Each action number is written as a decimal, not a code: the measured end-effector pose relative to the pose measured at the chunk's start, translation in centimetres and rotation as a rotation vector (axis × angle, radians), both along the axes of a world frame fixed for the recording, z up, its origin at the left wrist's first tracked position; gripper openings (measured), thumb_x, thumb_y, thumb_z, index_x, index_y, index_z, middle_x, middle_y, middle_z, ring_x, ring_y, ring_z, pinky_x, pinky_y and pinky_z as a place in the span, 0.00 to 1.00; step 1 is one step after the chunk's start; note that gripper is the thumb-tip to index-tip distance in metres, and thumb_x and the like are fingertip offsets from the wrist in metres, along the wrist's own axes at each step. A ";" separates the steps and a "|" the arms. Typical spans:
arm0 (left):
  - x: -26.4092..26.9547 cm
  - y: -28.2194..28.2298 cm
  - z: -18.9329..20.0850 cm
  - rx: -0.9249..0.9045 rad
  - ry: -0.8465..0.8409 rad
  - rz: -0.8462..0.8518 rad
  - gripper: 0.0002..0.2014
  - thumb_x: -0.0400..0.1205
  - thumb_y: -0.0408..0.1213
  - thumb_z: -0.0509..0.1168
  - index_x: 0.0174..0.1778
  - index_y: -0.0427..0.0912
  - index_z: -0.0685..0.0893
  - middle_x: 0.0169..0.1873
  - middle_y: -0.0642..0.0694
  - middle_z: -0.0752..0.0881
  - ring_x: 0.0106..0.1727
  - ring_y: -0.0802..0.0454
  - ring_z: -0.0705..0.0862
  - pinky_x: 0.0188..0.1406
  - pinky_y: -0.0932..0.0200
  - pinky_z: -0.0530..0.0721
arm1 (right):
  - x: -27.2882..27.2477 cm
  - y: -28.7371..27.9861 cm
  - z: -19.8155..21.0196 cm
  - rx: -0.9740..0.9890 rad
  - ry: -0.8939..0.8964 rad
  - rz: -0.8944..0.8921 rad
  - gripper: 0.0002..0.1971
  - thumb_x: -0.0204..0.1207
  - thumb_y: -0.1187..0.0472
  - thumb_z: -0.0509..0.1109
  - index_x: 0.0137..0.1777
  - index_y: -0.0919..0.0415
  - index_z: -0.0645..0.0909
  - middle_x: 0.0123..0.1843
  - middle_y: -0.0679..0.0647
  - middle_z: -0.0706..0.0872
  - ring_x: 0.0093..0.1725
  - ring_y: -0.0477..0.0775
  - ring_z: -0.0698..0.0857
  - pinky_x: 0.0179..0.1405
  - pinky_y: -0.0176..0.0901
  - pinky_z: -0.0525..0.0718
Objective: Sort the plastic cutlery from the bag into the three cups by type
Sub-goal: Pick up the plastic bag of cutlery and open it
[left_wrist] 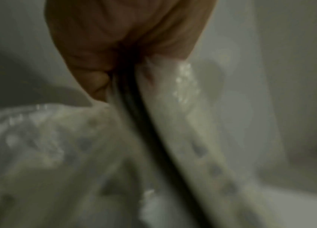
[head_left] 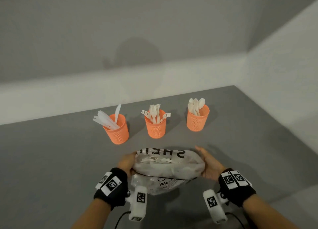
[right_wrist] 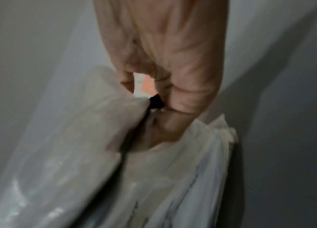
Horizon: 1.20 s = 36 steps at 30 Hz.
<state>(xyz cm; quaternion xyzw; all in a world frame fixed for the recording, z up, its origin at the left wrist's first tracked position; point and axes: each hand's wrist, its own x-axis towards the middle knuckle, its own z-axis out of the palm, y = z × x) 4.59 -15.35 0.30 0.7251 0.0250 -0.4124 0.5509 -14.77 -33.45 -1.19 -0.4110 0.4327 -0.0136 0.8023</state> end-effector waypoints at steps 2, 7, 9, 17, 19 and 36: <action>0.0 -0.3 -0.2 0.126 -0.294 -0.016 0.18 0.85 0.44 0.56 0.48 0.31 0.81 0.46 0.35 0.85 0.49 0.39 0.84 0.55 0.41 0.84 | -0.1 -0.5 0.7 -0.100 0.017 0.034 0.27 0.75 0.34 0.56 0.55 0.55 0.83 0.54 0.60 0.88 0.55 0.60 0.86 0.54 0.53 0.83; -1.1 2.2 1.1 0.311 -0.606 -0.236 0.26 0.76 0.67 0.54 0.33 0.44 0.71 0.32 0.47 0.80 0.34 0.48 0.78 0.39 0.51 0.79 | -1.8 -0.1 2.4 -0.721 0.327 0.355 0.35 0.68 0.30 0.62 0.41 0.68 0.84 0.23 0.57 0.82 0.17 0.49 0.78 0.17 0.34 0.75; -1.4 2.9 1.1 0.420 -0.611 -0.351 0.30 0.75 0.69 0.54 0.31 0.41 0.73 0.29 0.45 0.81 0.28 0.49 0.76 0.33 0.57 0.75 | -2.1 0.2 2.0 -0.692 0.295 0.360 0.30 0.74 0.38 0.66 0.46 0.71 0.84 0.23 0.56 0.81 0.15 0.47 0.77 0.14 0.33 0.73; -2.0 2.6 0.9 0.036 -0.095 -0.115 0.06 0.81 0.27 0.63 0.38 0.32 0.79 0.29 0.38 0.80 0.22 0.52 0.82 0.17 0.65 0.83 | -0.9 0.6 1.9 -0.127 -0.040 -0.023 0.07 0.81 0.67 0.63 0.45 0.70 0.80 0.34 0.60 0.91 0.31 0.55 0.91 0.28 0.40 0.89; -1.9 3.1 0.6 -0.103 0.062 0.010 0.05 0.81 0.24 0.61 0.41 0.31 0.79 0.33 0.37 0.80 0.30 0.48 0.82 0.20 0.64 0.85 | -0.9 0.5 2.2 0.020 -0.090 -0.127 0.06 0.81 0.70 0.61 0.45 0.71 0.79 0.34 0.63 0.91 0.31 0.56 0.91 0.27 0.42 0.89; -1.8 -0.3 -1.5 -0.365 0.396 0.505 0.14 0.83 0.27 0.48 0.35 0.35 0.77 0.18 0.43 0.84 0.22 0.52 0.83 0.27 0.64 0.83 | 1.8 3.2 0.5 0.101 -0.267 -0.365 0.22 0.77 0.62 0.44 0.46 0.64 0.82 0.32 0.55 0.91 0.36 0.54 0.88 0.27 0.38 0.86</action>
